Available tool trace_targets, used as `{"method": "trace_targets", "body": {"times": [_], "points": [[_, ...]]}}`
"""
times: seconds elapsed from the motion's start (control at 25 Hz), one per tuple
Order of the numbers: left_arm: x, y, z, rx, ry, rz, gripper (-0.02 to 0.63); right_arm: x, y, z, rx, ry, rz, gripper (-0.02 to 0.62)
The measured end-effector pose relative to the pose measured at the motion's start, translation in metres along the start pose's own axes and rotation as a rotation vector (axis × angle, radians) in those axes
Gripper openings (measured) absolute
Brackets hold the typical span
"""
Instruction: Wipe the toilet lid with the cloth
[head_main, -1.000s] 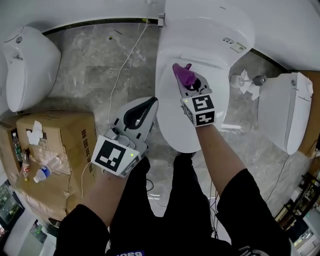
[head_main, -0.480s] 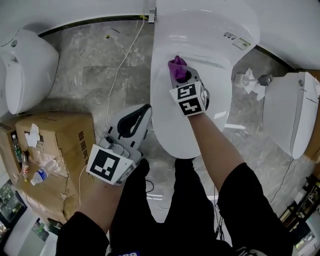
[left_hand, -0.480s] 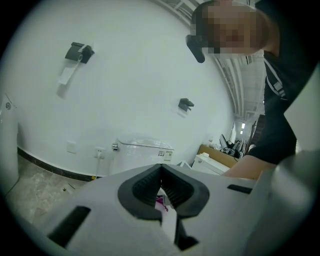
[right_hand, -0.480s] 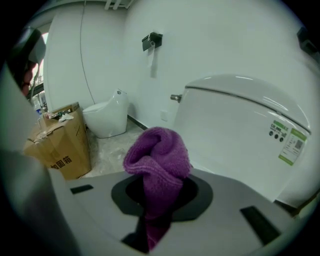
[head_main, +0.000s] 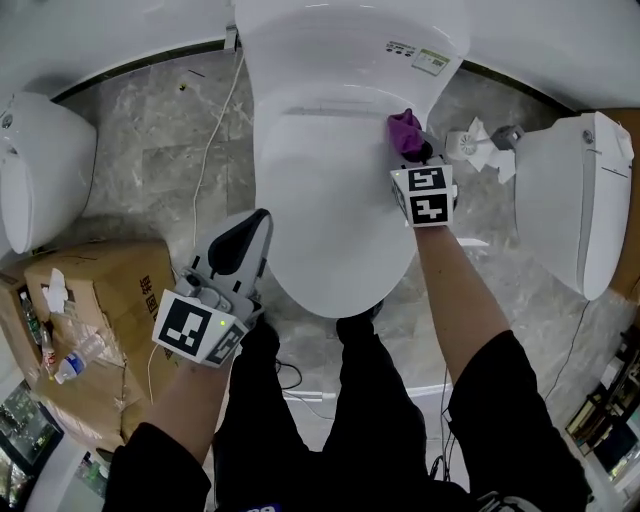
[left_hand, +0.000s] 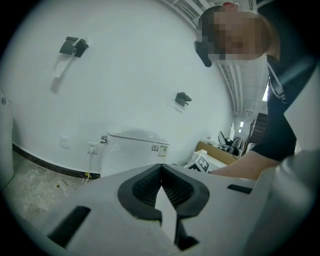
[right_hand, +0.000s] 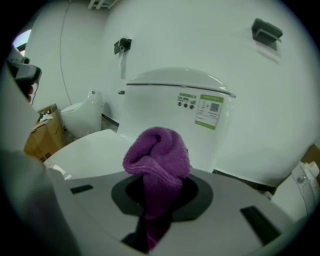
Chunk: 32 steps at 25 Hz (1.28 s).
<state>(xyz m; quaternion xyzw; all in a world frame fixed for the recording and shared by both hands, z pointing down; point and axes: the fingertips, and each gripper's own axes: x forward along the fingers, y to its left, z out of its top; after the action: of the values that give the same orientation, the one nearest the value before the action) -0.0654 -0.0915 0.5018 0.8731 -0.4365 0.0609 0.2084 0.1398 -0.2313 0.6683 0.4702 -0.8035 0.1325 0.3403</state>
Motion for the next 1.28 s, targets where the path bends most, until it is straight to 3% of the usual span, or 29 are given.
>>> {"method": "trace_targets", "body": {"times": [0.12, 0.28, 0.56, 0.72, 0.88, 1.04, 1.28], "points": [[0.001, 0.003, -0.009, -0.008, 0.004, 0.002, 0.017, -0.008, -0.011, -0.009, 0.034, -0.003, -0.012, 0.06], [-0.014, 0.005, -0.014, -0.005, 0.005, -0.006, 0.017, -0.002, 0.02, -0.004, -0.009, -0.008, 0.005, 0.058], [-0.079, 0.024, -0.02, 0.004, 0.016, -0.02, 0.017, 0.01, 0.155, 0.034, -0.08, -0.003, 0.151, 0.058], [-0.109, 0.041, -0.006, 0.007, -0.024, -0.04, 0.017, 0.015, 0.225, 0.045, -0.153, 0.02, 0.206, 0.059], [-0.133, 0.051, -0.011, 0.015, 0.035, -0.046, 0.017, 0.019, 0.266, 0.048, -0.177, 0.041, 0.222, 0.06], [-0.142, 0.046, -0.015, 0.053, 0.059, -0.069, 0.017, 0.016, 0.261, 0.045, -0.151, 0.027, 0.202, 0.058], [-0.117, 0.013, -0.021, 0.04, 0.038, -0.043, 0.017, -0.009, 0.186, 0.021, -0.101, -0.012, 0.123, 0.058]]}}
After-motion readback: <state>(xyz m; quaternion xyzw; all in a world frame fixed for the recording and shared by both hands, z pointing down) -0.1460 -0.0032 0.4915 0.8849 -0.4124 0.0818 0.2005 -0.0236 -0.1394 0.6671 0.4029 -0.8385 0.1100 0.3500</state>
